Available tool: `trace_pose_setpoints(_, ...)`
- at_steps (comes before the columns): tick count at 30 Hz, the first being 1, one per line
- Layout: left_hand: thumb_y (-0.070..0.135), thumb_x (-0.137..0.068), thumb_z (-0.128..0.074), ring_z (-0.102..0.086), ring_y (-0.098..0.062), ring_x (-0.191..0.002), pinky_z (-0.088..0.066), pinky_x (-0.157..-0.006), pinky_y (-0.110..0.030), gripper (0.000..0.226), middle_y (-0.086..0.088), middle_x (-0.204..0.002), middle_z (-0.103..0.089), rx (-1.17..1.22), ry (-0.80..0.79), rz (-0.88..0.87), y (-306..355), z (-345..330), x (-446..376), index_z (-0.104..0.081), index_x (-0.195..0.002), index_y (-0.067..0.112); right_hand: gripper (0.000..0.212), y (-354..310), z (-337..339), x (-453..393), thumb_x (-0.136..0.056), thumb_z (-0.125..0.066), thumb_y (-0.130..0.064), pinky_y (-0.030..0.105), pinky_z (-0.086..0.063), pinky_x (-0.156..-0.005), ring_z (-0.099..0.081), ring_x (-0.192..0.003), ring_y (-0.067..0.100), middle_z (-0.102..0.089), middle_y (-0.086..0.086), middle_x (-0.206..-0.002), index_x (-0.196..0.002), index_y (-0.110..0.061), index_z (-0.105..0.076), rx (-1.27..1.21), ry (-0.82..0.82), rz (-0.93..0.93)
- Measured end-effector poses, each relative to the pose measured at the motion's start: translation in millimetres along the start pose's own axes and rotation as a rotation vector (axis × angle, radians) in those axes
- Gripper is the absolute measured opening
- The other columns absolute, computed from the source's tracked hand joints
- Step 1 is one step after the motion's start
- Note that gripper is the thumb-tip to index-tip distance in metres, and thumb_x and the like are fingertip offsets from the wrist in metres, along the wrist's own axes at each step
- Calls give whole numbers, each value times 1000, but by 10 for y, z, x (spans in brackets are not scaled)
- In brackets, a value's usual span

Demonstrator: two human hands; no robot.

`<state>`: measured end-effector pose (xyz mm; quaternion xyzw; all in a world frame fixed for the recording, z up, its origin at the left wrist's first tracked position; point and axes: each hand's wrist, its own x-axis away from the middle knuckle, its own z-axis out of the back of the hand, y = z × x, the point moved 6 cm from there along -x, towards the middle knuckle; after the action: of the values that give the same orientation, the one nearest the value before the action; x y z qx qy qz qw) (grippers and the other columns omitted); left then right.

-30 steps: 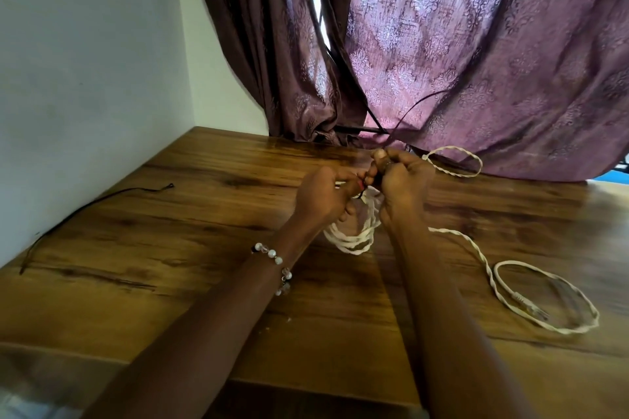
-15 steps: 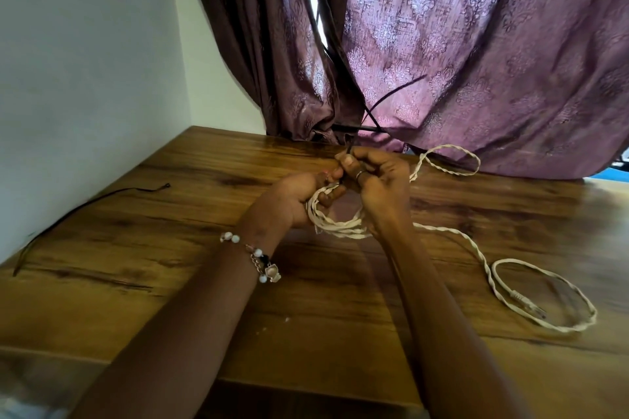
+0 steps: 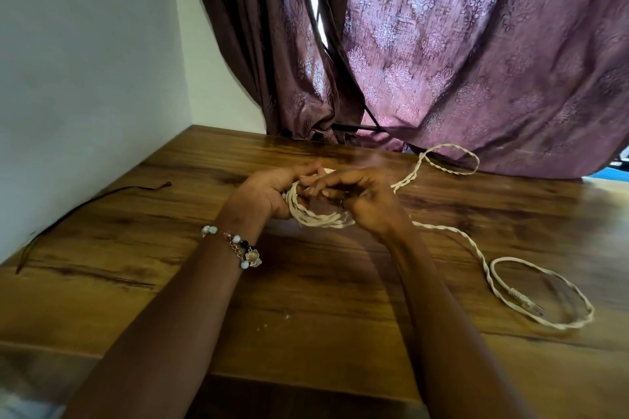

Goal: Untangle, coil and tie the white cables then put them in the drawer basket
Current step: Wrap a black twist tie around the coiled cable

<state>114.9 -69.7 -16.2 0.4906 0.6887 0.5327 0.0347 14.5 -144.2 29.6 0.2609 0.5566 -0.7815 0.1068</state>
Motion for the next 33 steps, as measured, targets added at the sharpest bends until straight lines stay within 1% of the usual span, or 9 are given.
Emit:
trace_pose_setpoints(6,9,-78,-72,-66,-25,-66,-59,-57,-38,11,-16,-75,-70,-72,22,-266,103,-23,-5,-72,-69,4,22,-29,110,4,-72,-67,15,33,-53,-83,-65,-98,24,-68,17,-98,-90,2,-72,88,-31,81)
trace_pose_setpoints(10,-3,-79,-69,-58,-10,-38,-41,-35,-15,4,-9,-58,-68,-101,43,-508,188,-103,137,-66,-78,-4,39,-55,423,10,-75,-54,20,23,-48,-84,-60,-106,23,-64,16,-110,-93,-10,-71,75,244,103)
trace_pose_setpoints(15,-4,-79,-68,-60,-8,-44,-40,-38,-13,5,-7,-61,-70,-176,-68,-608,165,-272,185,-67,-83,-5,28,356,498,59,-98,-37,1,33,-53,-65,-62,-75,27,-65,15,-88,-95,-6,-64,-244,535,-339)
trace_pose_setpoints(18,-5,-77,-70,-65,-7,-55,-48,-50,-16,13,0,-65,-71,-351,-90,-806,222,-339,263,-69,-90,-4,32,442,393,134,-93,-25,9,30,-54,-43,-60,-47,22,-64,19,-69,-91,10,-57,-492,478,-551)
trace_pose_setpoints(21,-5,-78,-70,-66,-3,-66,-51,-61,-16,24,9,-68,-71,-552,-132,-1003,285,-405,364,-68,-101,2,50,403,279,165,-95,-20,3,28,-55,-43,-63,-44,21,-66,19,-60,-76,12,-65,-724,357,-651)
trace_pose_setpoints(24,3,-79,-72,-67,-4,-74,-53,-68,-20,18,10,-77,-71,-662,-139,-1109,323,-414,384,-68,-96,9,56,423,222,196,-96,-23,-1,31,-56,-45,-68,-56,26,-69,21,-72,-69,10,-71,-903,332,-677)
trace_pose_setpoints(28,32,-80,-71,-66,-6,-79,-54,-72,-28,17,9,-84,-69,-809,-88,-1223,305,-444,408,-67,-94,22,23,512,145,265,-80,-55,1,39,-59,-57,-66,-85,33,-64,25,-103,-97,12,-66,-1044,318,-764)
trace_pose_setpoints(30,34,-83,-66,-65,-6,-82,-52,-74,-28,20,7,-87,-68,-884,-60,-1287,291,-487,447,-67,-97,19,57,495,130,282,-61,-75,6,46,-59,-72,-56,-109,35,-55,25,-123,-115,11,-59,-1096,268,-747)
trace_pose_setpoints(33,25,-89,-61,-61,-8,-87,-48,-77,-24,22,1,-94,-65,-958,-21,-1419,292,-529,523,-67,-101,8,88,432,109,270,-63,-78,6,47,-39,-107,-31,-140,28,-29,15,-153,-141,-1,-38,-1171,202,-684)
